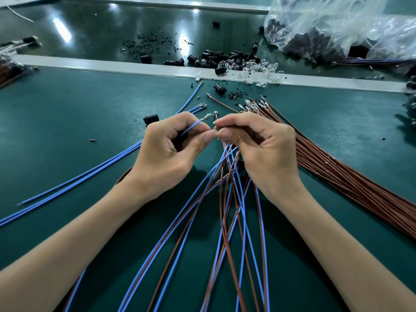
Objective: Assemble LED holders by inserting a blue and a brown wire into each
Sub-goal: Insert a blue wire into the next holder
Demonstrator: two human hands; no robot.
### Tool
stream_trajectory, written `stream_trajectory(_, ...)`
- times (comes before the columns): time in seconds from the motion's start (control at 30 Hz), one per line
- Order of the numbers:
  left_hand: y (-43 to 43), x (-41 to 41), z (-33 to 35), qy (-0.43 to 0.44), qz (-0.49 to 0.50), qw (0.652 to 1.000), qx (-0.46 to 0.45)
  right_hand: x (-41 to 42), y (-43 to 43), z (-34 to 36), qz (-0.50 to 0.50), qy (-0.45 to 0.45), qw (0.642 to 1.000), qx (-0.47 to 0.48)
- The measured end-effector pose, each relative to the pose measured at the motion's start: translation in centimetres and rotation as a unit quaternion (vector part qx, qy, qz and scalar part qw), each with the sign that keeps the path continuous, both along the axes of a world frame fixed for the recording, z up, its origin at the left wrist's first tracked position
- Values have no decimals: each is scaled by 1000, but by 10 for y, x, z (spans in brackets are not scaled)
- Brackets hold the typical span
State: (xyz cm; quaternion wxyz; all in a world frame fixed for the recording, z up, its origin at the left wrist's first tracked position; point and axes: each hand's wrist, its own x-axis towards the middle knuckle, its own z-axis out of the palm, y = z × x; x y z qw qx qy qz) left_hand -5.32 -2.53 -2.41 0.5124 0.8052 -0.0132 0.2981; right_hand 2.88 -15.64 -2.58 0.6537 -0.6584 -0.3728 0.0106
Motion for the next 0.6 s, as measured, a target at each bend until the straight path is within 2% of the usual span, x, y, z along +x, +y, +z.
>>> stream_trajectory(0.13,2,1,0,-15,8,999,48,-1,0,0,-4,-10,1000,-6)
stream_trajectory(0.3,6,-1,1,3,-32,999,28,2,-1,2,-9,12,1000,5)
stream_trajectory(0.6,6,2,-4,-1,1,999,33,8,-8,8,40,72,997,6)
